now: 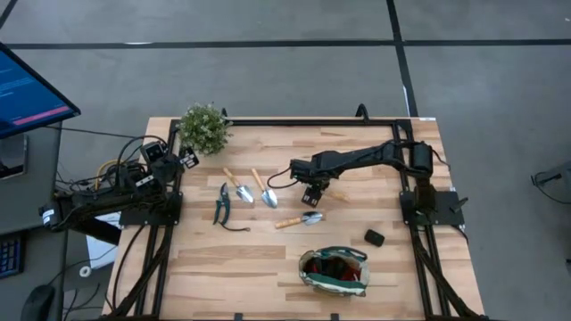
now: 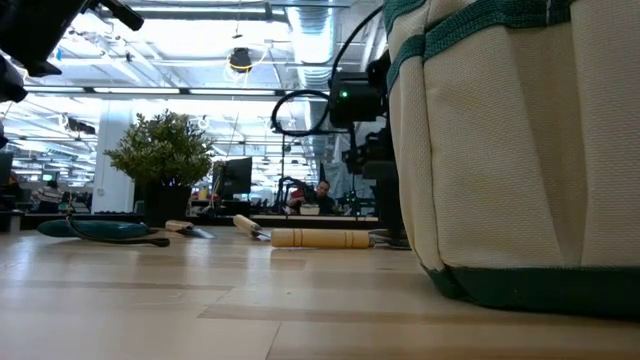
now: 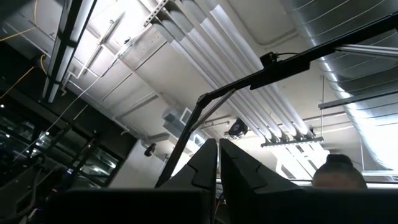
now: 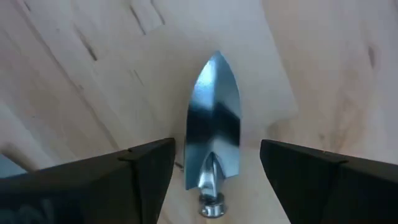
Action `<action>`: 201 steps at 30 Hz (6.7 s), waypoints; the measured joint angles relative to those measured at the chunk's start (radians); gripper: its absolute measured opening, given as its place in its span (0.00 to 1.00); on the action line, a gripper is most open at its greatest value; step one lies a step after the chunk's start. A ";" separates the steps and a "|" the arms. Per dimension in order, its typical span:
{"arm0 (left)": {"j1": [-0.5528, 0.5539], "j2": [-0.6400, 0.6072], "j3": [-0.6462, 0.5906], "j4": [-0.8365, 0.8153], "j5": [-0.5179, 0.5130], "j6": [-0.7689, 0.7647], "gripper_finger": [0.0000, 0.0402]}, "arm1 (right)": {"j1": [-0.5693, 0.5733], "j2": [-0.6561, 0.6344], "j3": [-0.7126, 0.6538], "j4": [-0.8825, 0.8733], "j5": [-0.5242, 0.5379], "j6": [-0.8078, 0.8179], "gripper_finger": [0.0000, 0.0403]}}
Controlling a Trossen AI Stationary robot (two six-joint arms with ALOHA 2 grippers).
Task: Pick & Place Garden tools in Gardening bag
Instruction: Put the brown trowel into the gardening bag
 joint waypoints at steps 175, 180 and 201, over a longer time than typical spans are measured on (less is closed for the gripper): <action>-0.045 -0.331 0.000 -0.014 0.001 0.007 0.04 | 1.073 -0.119 -0.178 0.807 1.130 0.624 0.00; -0.045 -0.331 0.000 -0.015 0.001 0.007 0.04 | 1.074 -0.119 -0.218 0.812 1.129 0.679 0.00; -0.045 -0.331 0.000 -0.016 0.000 0.008 0.04 | 1.067 -0.129 -0.272 0.874 0.946 0.529 0.06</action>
